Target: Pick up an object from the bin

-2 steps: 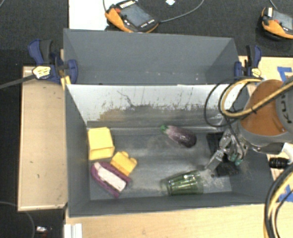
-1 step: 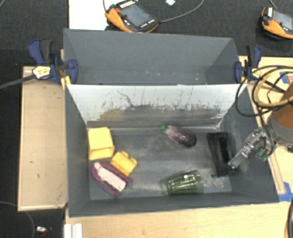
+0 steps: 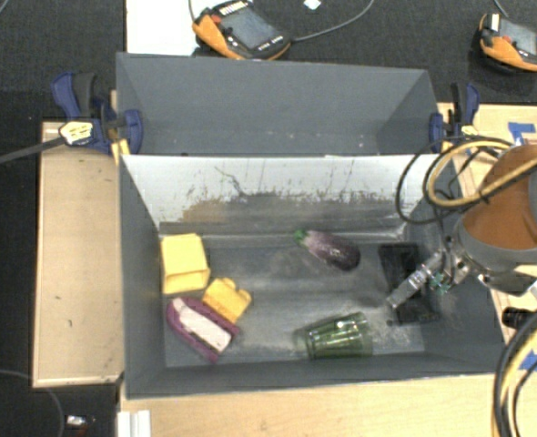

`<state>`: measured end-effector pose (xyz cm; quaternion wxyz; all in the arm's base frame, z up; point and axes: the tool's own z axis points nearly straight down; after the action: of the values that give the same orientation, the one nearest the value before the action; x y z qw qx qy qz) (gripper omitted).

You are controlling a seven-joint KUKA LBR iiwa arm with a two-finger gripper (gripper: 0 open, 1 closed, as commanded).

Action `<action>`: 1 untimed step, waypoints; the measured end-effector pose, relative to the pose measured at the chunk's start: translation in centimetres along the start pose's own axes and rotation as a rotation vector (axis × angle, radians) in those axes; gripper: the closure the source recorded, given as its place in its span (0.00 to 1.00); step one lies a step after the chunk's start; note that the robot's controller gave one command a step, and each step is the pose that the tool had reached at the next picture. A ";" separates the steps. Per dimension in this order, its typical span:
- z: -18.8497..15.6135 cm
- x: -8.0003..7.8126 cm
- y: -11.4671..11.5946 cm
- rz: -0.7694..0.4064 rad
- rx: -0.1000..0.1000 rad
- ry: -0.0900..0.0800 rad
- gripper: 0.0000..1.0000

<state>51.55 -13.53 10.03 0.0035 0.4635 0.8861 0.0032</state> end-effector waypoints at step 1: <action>2.6 0.4 -0.3 -0.059 -0.018 0.009 0.00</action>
Offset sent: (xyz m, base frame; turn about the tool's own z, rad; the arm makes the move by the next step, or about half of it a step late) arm -0.0176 -0.0102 -0.0303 0.3787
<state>51.16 -13.38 7.47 0.0038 0.4370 0.8993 0.0133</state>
